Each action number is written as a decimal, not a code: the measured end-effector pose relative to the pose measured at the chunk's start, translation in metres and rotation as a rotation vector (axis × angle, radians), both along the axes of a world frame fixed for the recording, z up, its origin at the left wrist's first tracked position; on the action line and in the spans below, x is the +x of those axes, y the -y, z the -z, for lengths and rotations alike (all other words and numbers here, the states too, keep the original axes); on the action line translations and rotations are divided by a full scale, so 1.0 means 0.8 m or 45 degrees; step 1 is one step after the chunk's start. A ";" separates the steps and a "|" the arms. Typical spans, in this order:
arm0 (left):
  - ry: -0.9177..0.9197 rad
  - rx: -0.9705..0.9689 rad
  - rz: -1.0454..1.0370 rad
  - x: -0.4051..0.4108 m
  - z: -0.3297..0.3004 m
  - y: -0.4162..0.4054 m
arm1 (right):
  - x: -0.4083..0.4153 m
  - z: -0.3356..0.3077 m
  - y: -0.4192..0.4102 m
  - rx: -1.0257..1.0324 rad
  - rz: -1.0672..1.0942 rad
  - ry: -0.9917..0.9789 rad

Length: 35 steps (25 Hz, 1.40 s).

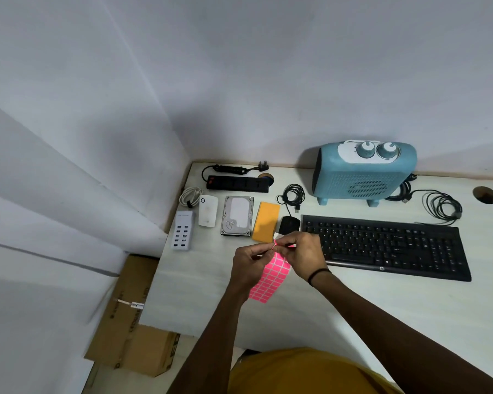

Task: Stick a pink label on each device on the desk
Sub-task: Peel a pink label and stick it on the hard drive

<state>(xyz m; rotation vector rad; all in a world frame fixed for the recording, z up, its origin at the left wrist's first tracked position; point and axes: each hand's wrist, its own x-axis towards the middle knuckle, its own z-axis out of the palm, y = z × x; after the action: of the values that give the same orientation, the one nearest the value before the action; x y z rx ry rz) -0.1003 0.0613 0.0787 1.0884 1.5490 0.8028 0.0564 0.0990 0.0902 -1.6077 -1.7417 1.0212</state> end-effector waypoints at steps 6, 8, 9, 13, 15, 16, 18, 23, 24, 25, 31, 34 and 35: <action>-0.108 0.006 0.026 -0.016 0.016 -0.005 | -0.007 0.001 -0.002 -0.022 -0.043 0.047; -0.107 0.004 0.027 -0.018 0.019 -0.008 | -0.009 0.001 -0.004 -0.038 -0.048 0.070; -0.110 0.002 0.024 -0.017 0.019 -0.009 | -0.011 0.001 -0.006 -0.054 -0.042 0.084; -0.186 -0.088 -0.126 -0.003 0.028 -0.013 | -0.012 0.011 -0.010 -0.179 0.100 0.018; -0.230 -0.185 -0.185 0.002 0.040 -0.016 | -0.010 0.021 -0.013 -0.327 0.261 -0.120; -0.244 -0.263 -0.223 0.003 0.047 -0.017 | -0.008 0.026 -0.014 -0.434 0.359 -0.235; -0.199 -0.470 -0.328 0.002 0.063 -0.018 | -0.006 0.036 -0.017 -0.666 0.548 -0.508; -0.249 -0.686 -0.357 -0.013 0.103 -0.003 | -0.002 0.049 -0.015 -0.951 0.646 -0.680; -0.298 -0.692 -0.328 -0.018 0.109 -0.001 | -0.002 0.051 -0.015 -0.989 0.645 -0.708; -0.354 -0.694 -0.294 -0.022 0.114 0.001 | -0.002 0.053 -0.015 -1.021 0.642 -0.736; -0.628 -0.535 -0.249 -0.047 0.107 -0.028 | -0.010 0.058 -0.029 -1.052 0.566 -0.776; -0.673 -0.405 -0.321 -0.061 0.099 -0.083 | -0.021 0.062 -0.045 -1.044 0.545 -0.730; -0.697 -0.374 -0.330 -0.065 0.097 -0.105 | -0.027 0.063 -0.053 -1.034 0.549 -0.702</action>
<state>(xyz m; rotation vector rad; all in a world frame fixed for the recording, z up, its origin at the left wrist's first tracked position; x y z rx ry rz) -0.1523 0.1455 0.0009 0.9409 2.2243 0.4342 0.0344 0.1415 0.0394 -1.7789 -0.5829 1.8421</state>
